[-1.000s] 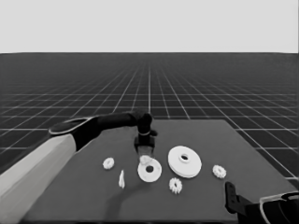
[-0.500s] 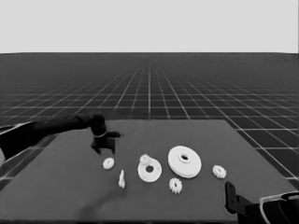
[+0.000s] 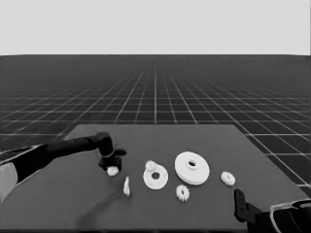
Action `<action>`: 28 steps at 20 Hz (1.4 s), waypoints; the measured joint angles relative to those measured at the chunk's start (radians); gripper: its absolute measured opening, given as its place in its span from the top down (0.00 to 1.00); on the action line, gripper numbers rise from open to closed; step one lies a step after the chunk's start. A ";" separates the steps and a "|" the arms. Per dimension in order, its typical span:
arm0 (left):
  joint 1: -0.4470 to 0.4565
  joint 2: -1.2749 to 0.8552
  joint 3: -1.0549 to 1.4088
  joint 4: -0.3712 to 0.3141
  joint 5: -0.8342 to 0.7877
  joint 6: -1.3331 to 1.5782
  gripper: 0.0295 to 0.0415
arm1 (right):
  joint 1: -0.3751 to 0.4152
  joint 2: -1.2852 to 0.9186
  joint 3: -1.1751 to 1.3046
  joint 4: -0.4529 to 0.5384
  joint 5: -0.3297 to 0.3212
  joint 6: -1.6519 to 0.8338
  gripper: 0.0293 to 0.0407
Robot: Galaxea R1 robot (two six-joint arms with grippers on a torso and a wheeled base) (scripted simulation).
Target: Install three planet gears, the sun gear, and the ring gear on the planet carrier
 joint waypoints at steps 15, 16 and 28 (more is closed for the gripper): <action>-0.056 -0.031 0.075 -0.045 0.050 -0.031 0.86 | 0.000 0.000 0.000 0.000 0.000 0.000 0.19; -0.110 -0.046 0.110 -0.082 0.079 -0.046 0.86 | 0.000 0.000 0.000 0.000 0.000 0.000 0.19; -0.157 0.311 0.277 -0.087 0.194 -0.559 0.86 | 0.000 0.000 0.000 0.000 0.000 0.000 0.19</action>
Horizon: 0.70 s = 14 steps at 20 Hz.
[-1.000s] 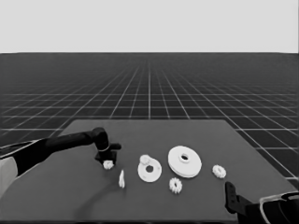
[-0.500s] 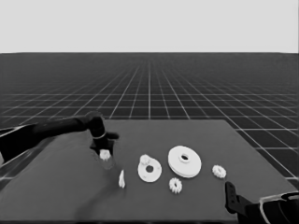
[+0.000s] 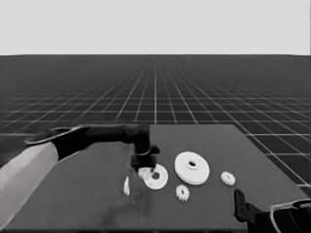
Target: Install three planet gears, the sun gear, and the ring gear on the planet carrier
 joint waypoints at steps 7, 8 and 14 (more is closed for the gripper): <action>0.070 0.082 -0.078 0.073 0.000 -0.005 0.86 | 0.000 0.000 0.000 0.000 0.000 0.000 0.19; 0.116 0.087 -0.103 0.114 -0.007 0.012 0.86 | 0.000 0.000 0.000 0.000 0.000 0.000 0.19; 0.167 0.098 -0.145 0.167 -0.025 0.041 0.86 | 0.000 0.000 0.000 0.000 0.000 0.000 0.19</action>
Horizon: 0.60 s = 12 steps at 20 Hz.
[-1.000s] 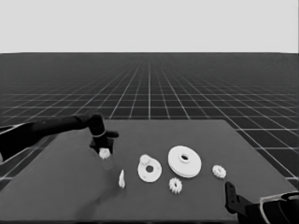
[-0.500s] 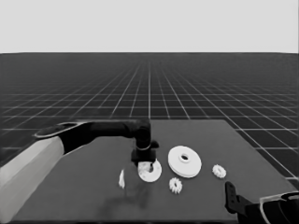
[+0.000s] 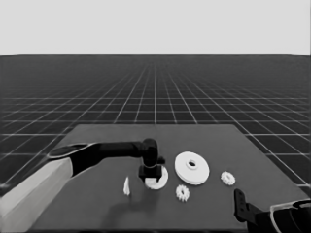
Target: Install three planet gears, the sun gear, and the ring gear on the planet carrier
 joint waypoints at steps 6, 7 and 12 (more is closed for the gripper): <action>0.005 -0.001 -0.003 0.002 -0.001 0.001 0.26 | 0.000 0.000 0.000 0.000 0.000 0.000 0.19; 0.005 -0.001 -0.003 0.002 -0.001 0.001 0.26 | 0.000 0.000 0.000 0.000 0.000 0.000 0.19; 0.005 -0.001 -0.003 0.003 -0.001 0.001 0.25 | 0.000 0.000 0.000 0.000 0.000 0.000 0.19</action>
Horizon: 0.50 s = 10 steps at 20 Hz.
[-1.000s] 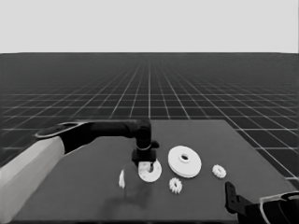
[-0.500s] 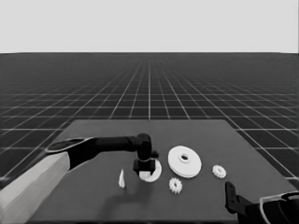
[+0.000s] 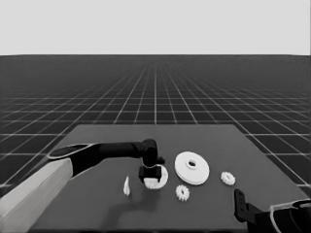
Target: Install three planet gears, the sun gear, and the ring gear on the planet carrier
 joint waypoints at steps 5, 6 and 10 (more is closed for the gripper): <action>-0.158 -0.019 0.095 -0.155 0.033 -0.068 0.25 | 0.000 0.000 0.000 0.000 0.000 0.000 0.19; -0.163 -0.019 0.096 -0.160 0.033 -0.069 0.25 | 0.000 0.000 0.000 0.000 0.000 0.000 0.19; -0.169 -0.019 0.097 -0.167 0.033 -0.070 0.25 | 0.000 0.000 0.000 0.000 0.000 0.000 0.19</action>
